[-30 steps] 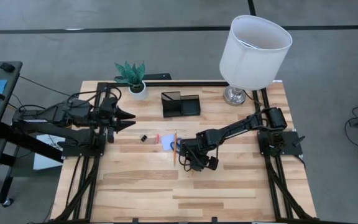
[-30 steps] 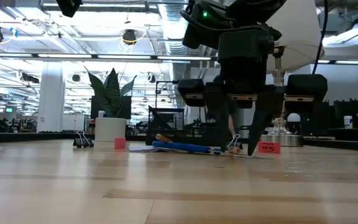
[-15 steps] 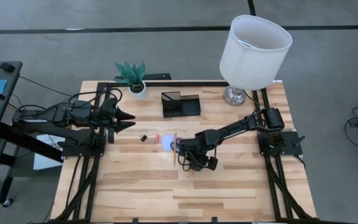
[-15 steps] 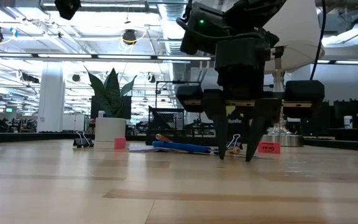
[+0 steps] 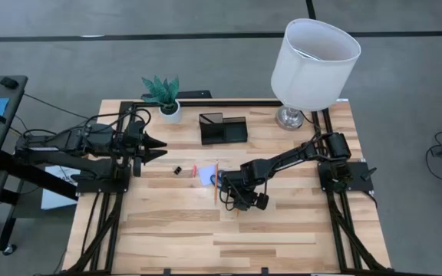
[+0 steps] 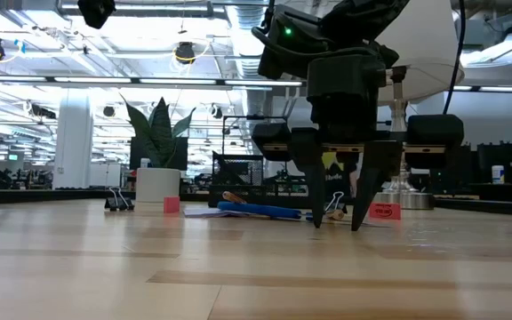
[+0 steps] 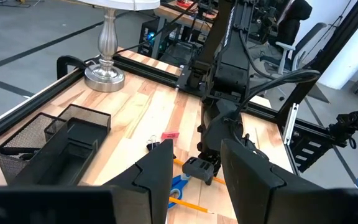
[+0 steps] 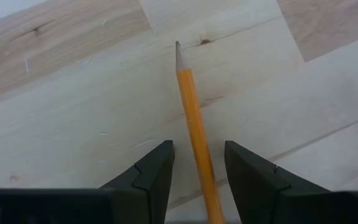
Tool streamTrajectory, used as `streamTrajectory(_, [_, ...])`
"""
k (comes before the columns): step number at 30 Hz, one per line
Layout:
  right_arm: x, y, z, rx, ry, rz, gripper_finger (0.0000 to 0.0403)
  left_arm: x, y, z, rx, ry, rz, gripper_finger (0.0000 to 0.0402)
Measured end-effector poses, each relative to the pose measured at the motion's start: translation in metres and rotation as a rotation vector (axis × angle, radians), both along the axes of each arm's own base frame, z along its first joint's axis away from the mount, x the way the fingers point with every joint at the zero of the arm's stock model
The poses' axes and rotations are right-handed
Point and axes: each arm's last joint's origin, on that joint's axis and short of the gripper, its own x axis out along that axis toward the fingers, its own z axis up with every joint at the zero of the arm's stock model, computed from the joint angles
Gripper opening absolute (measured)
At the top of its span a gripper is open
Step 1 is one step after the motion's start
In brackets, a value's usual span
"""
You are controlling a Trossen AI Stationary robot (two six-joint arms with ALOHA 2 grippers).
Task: Pick and place office supplies into organizer
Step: Put the right pencil into the desk organizer
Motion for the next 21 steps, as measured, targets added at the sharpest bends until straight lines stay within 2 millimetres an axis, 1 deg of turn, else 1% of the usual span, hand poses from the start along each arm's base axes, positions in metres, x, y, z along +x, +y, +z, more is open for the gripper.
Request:
streamTrajectory(3, [0.0, 0.0, -0.0003, -0.002, 0.0, 0.0, 0.0137, 0.0, 0.0, 0.0, 0.0, 0.0, 0.0, 0.0126])
streamTrajectory(13, [-0.0006, -0.0001, -0.001, -0.005, 0.005, 0.0, 0.0109, 0.0, 0.0, 0.0, -0.006, -0.001, 0.001, 0.0126])
streamTrajectory(21, [-0.0006, -0.0002, -0.0011, -0.006, 0.005, 0.0, 0.0101, 0.0, 0.0, 0.0, -0.008, -0.001, 0.001, 0.0126])
